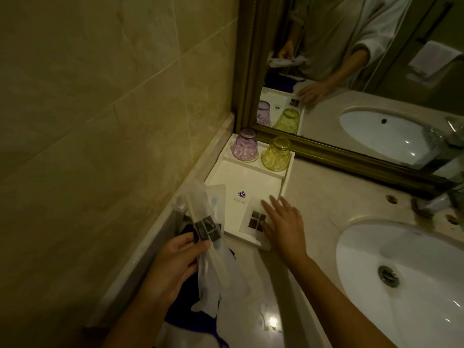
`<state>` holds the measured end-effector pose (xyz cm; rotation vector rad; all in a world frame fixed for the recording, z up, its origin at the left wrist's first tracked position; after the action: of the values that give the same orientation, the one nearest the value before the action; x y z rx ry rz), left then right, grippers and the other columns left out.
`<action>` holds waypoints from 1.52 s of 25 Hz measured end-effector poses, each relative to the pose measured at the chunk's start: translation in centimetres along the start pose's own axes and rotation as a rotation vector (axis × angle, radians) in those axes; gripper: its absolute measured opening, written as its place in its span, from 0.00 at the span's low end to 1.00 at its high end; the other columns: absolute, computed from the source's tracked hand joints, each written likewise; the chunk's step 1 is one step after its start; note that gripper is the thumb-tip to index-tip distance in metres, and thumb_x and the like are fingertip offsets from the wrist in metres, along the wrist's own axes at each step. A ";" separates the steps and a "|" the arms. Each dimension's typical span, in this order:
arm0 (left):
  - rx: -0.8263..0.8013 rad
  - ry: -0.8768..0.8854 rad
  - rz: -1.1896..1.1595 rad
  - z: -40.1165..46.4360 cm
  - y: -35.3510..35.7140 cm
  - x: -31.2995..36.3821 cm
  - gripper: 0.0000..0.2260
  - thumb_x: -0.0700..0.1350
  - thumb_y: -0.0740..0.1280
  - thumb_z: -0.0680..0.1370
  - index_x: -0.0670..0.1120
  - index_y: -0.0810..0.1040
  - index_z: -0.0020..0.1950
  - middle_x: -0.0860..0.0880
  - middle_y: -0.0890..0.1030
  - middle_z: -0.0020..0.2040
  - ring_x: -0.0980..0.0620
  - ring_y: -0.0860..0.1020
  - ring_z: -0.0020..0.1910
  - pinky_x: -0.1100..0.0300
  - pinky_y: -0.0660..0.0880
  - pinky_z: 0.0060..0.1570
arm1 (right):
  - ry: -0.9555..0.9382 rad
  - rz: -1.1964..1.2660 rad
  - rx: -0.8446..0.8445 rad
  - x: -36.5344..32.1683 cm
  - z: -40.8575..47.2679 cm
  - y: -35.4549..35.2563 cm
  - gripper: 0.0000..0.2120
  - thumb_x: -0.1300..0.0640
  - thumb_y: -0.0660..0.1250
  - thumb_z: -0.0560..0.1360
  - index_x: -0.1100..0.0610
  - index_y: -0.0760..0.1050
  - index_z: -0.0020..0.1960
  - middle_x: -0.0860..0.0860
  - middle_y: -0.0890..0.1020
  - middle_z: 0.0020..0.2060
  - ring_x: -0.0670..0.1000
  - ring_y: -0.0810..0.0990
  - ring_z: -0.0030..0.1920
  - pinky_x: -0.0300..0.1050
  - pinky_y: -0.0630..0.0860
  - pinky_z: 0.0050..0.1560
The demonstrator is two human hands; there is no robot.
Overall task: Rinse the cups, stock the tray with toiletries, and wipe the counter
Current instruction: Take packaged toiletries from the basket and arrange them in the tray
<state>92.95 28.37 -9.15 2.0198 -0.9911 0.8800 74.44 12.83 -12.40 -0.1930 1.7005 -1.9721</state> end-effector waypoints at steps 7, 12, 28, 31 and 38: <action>-0.010 0.001 0.025 0.8 1.1 -0.3 0.09 0.38 0.67 0.73 0.42 0.80 0.52 0.43 0.85 0.47 0.48 0.83 0.48 0.57 0.78 0.46 | -0.042 -0.073 -0.260 0.5 -1.3 2.6 0.21 0.47 0.57 0.78 0.43 0.62 0.70 0.47 0.68 0.70 0.51 0.56 0.74 0.60 0.33 0.68; -0.001 0.025 0.044 1.2 1.9 -0.3 0.08 0.38 0.68 0.72 0.43 0.81 0.50 0.44 0.86 0.45 0.48 0.83 0.46 0.59 0.78 0.42 | 0.105 0.325 -0.105 -1.4 -2.4 -1.8 0.20 0.44 0.59 0.76 0.44 0.65 0.67 0.46 0.70 0.67 0.45 0.66 0.68 0.57 0.57 0.71; -0.258 0.039 -0.074 2.8 3.7 0.2 0.14 0.40 0.72 0.67 0.45 0.82 0.53 0.43 0.84 0.53 0.46 0.81 0.53 0.60 0.79 0.45 | 0.425 1.220 -0.472 -5.5 -1.6 -4.1 0.10 0.62 0.68 0.71 0.48 0.83 0.43 0.51 0.85 0.41 0.51 0.83 0.45 0.44 0.79 0.47; -0.218 0.034 -0.081 3.0 3.2 -0.3 0.12 0.37 0.71 0.69 0.45 0.83 0.51 0.43 0.84 0.52 0.46 0.82 0.52 0.60 0.79 0.44 | 0.470 1.281 -0.491 -4.7 -1.3 -3.1 0.10 0.63 0.68 0.71 0.49 0.84 0.39 0.52 0.85 0.41 0.54 0.82 0.45 0.46 0.79 0.45; 0.023 -0.018 -0.070 3.3 0.1 -1.4 0.12 0.32 0.68 0.71 0.42 0.79 0.53 0.47 0.86 0.44 0.51 0.84 0.45 0.63 0.79 0.38 | 0.617 1.347 -0.364 -1.6 2.1 -1.2 0.08 0.61 0.67 0.72 0.52 0.81 0.38 0.51 0.84 0.37 0.52 0.82 0.40 0.46 0.81 0.37</action>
<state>93.06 26.11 -11.92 2.0729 -0.9181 0.8403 76.41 11.82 -10.49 1.2190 1.7121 -0.7014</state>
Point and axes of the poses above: each hand's wrist, its own z-axis towards the middle knuckle, its own y-axis out of the palm, x = y × z, the point moved 6 cm from there along z, towards the middle knuckle
